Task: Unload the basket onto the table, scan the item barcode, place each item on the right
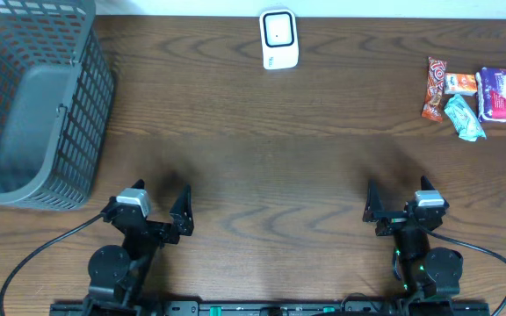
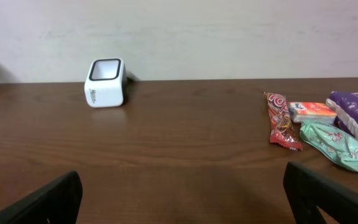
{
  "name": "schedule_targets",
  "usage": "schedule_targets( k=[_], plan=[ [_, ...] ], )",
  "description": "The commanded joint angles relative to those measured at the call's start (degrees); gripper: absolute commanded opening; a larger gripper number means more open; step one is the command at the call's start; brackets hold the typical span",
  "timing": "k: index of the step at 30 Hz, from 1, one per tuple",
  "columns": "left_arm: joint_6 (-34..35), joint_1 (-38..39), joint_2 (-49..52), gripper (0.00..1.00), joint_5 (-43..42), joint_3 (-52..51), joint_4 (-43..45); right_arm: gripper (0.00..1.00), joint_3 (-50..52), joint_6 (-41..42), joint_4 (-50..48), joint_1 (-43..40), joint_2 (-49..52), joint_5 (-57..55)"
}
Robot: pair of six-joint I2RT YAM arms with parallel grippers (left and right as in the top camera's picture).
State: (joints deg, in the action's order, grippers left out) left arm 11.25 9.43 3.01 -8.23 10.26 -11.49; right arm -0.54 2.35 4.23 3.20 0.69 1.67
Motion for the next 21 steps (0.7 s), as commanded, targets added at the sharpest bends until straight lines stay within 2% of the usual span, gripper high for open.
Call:
schedule_targets(
  k=[1,11,21],
  plan=[
    [-1.84,-0.15,-1.49,0.98,-0.09,-2.14,2.60,0.99,0.20,0.37,0.09,0.22,-0.37,-0.04],
    [-2.95,-0.26,-2.93,0.98,-0.07,-6.45,13.97,0.99,0.20,0.37,0.09,0.22,-0.37,-0.04],
    [-4.76,-1.77,-2.93,0.98,-0.11,-6.58,17.49,0.99,0.20,0.37,0.09,0.22,-0.37,-0.04]
  ],
)
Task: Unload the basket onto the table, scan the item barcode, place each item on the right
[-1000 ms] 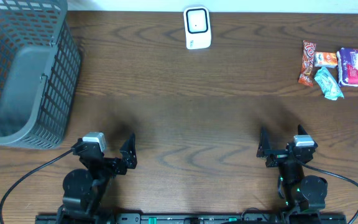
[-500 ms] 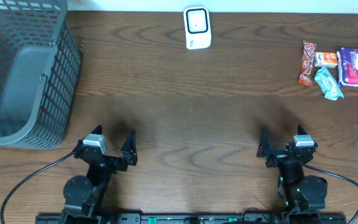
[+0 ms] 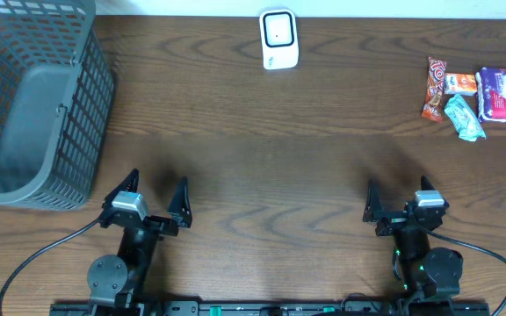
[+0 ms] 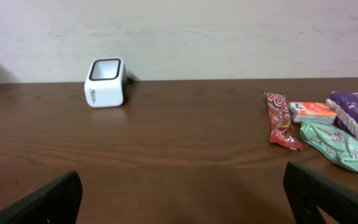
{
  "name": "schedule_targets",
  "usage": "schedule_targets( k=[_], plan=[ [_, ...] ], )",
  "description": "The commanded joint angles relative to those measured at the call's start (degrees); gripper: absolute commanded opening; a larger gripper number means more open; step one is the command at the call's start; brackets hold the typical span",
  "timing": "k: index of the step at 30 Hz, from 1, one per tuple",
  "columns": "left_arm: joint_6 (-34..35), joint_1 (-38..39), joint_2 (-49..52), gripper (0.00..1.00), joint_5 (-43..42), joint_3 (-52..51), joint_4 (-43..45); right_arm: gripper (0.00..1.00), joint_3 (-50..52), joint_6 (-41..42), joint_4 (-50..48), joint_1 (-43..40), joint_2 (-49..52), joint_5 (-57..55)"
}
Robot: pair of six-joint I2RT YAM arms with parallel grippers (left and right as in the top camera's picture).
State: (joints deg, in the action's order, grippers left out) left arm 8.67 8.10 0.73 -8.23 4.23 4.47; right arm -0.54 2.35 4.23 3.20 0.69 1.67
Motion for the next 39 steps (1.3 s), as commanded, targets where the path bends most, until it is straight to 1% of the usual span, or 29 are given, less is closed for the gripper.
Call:
schedule_targets(
  k=[1,6,11,22,29,39],
  plan=[
    [-2.71,-0.44,-0.66,0.98,-0.11,-0.59,2.16,0.99,0.17,0.37,0.09,0.22,-0.37,-0.04],
    [-3.32,-0.44,-0.66,0.98,-0.11,-1.46,5.88,1.00,0.17,0.37,0.09,0.22,-0.37,-0.04],
    [-3.30,-0.44,-0.66,0.98,-0.15,-4.04,12.17,0.99,0.17,0.37,0.09,0.22,-0.37,-0.04],
    [-3.32,-0.44,-0.66,0.98,-0.26,-4.00,12.48,0.99,0.20,0.37,0.09,0.22,-0.37,-0.04],
    [-3.50,-1.95,-0.66,0.98,-0.28,-4.00,9.38,0.99,0.17,0.37,0.09,0.22,-0.37,-0.04],
    [-6.21,-2.69,-0.66,0.98,-0.17,-4.00,-1.18,0.99,0.17,0.37,0.09,0.22,-0.37,-0.04]
  ],
)
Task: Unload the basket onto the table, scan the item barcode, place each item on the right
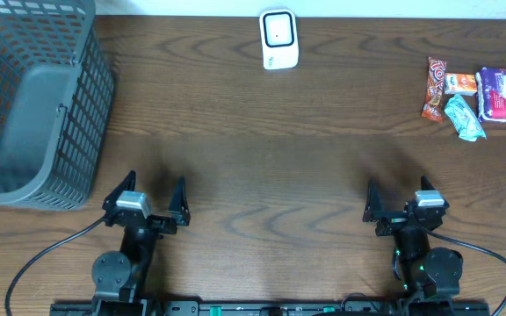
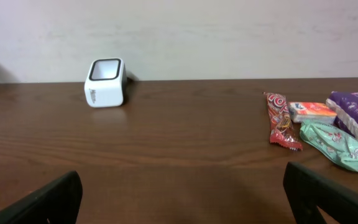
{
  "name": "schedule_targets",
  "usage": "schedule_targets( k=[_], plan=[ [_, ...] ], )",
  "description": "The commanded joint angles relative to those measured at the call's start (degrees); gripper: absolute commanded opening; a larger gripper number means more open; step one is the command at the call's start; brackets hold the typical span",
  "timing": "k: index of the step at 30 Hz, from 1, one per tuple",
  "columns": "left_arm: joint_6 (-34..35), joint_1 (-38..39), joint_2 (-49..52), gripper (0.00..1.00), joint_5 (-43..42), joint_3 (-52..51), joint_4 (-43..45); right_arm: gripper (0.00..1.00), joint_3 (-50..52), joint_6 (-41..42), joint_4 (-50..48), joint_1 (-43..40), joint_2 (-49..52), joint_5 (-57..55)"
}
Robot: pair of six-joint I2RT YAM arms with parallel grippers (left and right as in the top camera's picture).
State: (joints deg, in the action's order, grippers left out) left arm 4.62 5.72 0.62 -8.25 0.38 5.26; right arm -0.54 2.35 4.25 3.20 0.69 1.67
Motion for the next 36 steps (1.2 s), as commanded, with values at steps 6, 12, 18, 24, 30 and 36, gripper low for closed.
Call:
schedule_targets(
  k=[6,12,18,24,30,36],
  plan=[
    [-2.27,-0.31,-0.55,0.98,0.00,-0.15,-7.28,0.99,0.20,0.37,0.07,0.22,-0.37,-0.04],
    [-2.27,-0.31,-0.55,0.98,0.61,-0.15,-8.66,0.99,0.20,0.37,0.07,0.22,-0.37,-0.04],
    [-2.27,-0.31,-0.55,0.98,1.03,-0.15,-8.70,0.99,0.20,0.37,0.07,0.22,-0.37,-0.04],
    [-2.27,-0.31,-0.55,0.98,1.92,-0.15,-8.90,0.99,0.20,0.37,0.07,0.22,-0.37,-0.04],
    [-2.27,-0.31,-0.55,0.98,2.10,-0.15,-8.92,0.99,0.20,0.37,0.07,0.22,-0.37,-0.04],
    [-2.75,-0.31,-0.55,0.98,2.97,-0.15,-9.09,0.99,0.17,0.37,0.07,0.22,-0.37,-0.04]
  ],
)
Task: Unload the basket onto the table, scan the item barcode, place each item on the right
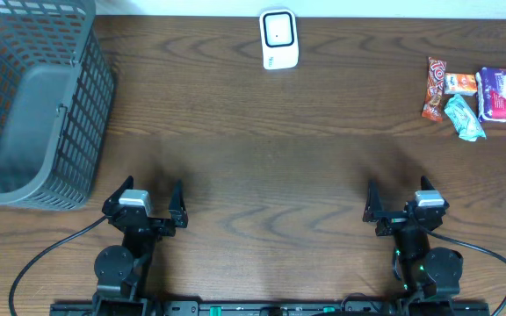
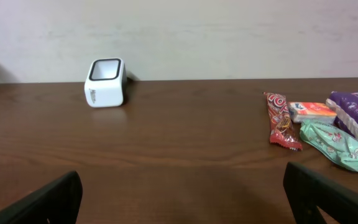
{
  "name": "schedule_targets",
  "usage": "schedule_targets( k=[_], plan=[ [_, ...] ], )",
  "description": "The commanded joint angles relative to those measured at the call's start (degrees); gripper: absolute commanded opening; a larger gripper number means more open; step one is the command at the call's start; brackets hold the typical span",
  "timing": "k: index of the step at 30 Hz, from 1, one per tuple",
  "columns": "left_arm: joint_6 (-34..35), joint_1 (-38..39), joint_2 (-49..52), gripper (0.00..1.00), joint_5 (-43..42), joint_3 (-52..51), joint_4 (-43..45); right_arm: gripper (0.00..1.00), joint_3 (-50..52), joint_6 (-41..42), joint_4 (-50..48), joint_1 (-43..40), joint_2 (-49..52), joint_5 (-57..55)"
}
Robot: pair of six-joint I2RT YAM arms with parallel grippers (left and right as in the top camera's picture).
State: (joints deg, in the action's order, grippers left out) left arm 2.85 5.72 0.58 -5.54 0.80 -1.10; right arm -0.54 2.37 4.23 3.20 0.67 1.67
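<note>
The white barcode scanner [image 1: 279,39] stands at the table's far edge, also seen in the right wrist view [image 2: 105,83]. Several snack packets lie at the far right: a red one [image 1: 434,88], an orange one [image 1: 460,83], a green one [image 1: 464,118] and a purple one [image 1: 505,95]. My left gripper [image 1: 145,193] rests open near the front edge, left of centre. My right gripper [image 1: 400,200] is open near the front right, its dark fingers [image 2: 42,202] spread wide with only bare table between them. Both grippers are far from the packets and the scanner.
A grey mesh basket [image 1: 33,105] fills the far left corner. The dark wooden table [image 1: 262,158] stretches between the grippers and the scanner. A pale wall [image 2: 179,31] rises behind the table's far edge.
My left gripper has turned slightly and now faces straight ahead, sitting a touch nearer the front edge. The right gripper, scanner and packets are unchanged.
At first my left gripper was angled toward the right, open. Then it was turned the other way, a little to the left. By now it has squared up facing the far edge. The right gripper stayed open and still throughout.
</note>
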Motion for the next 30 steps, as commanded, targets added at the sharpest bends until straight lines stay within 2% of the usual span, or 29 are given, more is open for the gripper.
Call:
schedule_targets(
  k=[1,14,17,30],
  plan=[
    [-1.40,-0.31,-0.50,0.98,0.24,-0.57,-2.73,0.99,0.17,0.35,0.09,0.22,-0.35,-0.04],
    [-4.83,-0.28,-0.50,0.98,0.00,-0.57,-2.73,0.99,0.20,0.35,0.09,0.22,-0.35,-0.04],
    [-7.58,-0.28,-0.50,0.98,-1.90,-0.57,-2.69,0.99,0.17,0.35,0.09,0.22,-0.35,-0.04],
    [-6.67,-0.28,-0.50,0.98,-1.44,-0.57,-2.71,0.99,0.20,0.35,0.09,0.22,-0.35,-0.04]
  ],
)
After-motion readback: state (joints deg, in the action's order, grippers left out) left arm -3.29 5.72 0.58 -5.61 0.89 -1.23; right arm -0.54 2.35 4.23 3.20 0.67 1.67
